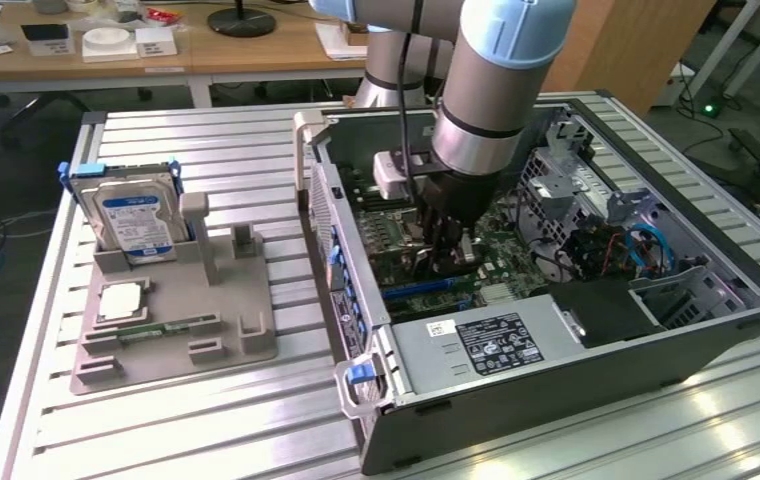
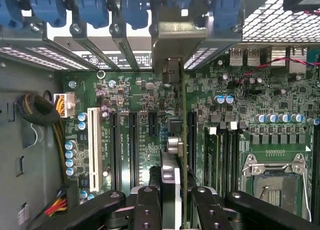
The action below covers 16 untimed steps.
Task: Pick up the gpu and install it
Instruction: 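Insert the gpu into the slot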
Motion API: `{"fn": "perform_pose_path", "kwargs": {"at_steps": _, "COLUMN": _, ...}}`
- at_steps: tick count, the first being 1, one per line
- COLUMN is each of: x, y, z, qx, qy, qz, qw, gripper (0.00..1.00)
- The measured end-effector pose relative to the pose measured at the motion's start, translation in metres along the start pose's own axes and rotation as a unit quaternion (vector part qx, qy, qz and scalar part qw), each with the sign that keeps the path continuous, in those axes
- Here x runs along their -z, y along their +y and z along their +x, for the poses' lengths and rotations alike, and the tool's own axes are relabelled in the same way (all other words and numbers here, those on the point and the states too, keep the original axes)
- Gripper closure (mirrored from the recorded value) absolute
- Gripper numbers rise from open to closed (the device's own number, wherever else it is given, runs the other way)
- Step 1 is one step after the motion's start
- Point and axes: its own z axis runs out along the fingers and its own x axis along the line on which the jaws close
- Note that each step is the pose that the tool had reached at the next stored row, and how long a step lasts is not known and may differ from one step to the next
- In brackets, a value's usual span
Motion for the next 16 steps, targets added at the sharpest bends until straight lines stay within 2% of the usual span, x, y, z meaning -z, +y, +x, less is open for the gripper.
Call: {"fn": "perform_pose_path", "kwargs": {"at_steps": 16, "x": -0.0098, "y": 0.0027, "z": 0.0004, "qx": 0.0, "qy": -0.0001, "qz": 0.0, "qw": 1.0, "gripper": 0.72}}
